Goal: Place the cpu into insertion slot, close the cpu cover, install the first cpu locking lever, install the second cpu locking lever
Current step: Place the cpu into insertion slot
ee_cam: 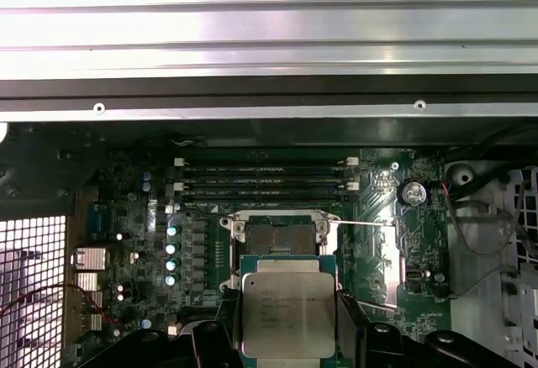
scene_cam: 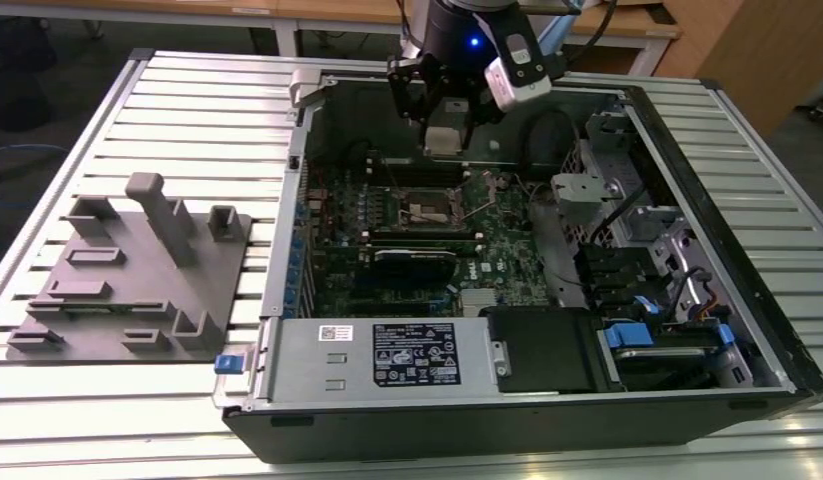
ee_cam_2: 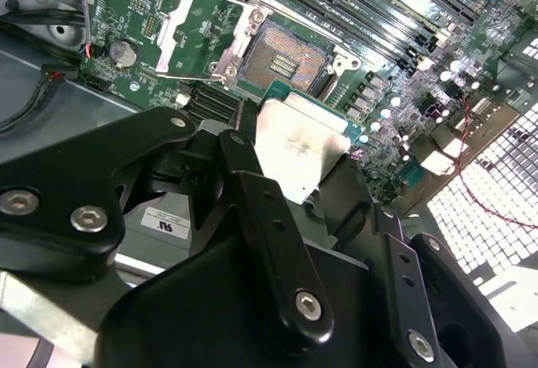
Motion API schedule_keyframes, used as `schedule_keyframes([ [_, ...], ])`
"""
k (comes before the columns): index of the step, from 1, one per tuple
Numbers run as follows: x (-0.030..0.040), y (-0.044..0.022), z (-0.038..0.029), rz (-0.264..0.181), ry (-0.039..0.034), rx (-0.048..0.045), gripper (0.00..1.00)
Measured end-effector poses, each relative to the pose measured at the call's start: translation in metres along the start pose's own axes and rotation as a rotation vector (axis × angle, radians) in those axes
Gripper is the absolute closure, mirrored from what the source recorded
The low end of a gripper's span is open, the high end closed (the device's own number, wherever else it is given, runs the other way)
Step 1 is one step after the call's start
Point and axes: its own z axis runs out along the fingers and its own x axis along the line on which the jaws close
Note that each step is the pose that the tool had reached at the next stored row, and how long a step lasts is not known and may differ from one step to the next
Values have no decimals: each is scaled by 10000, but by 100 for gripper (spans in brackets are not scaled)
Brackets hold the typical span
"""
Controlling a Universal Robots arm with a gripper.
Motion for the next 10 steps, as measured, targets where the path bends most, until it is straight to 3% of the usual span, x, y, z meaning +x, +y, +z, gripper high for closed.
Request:
schedule_keyframes([
  [10,-2,-9,101,-1,-10,-1,46],
])
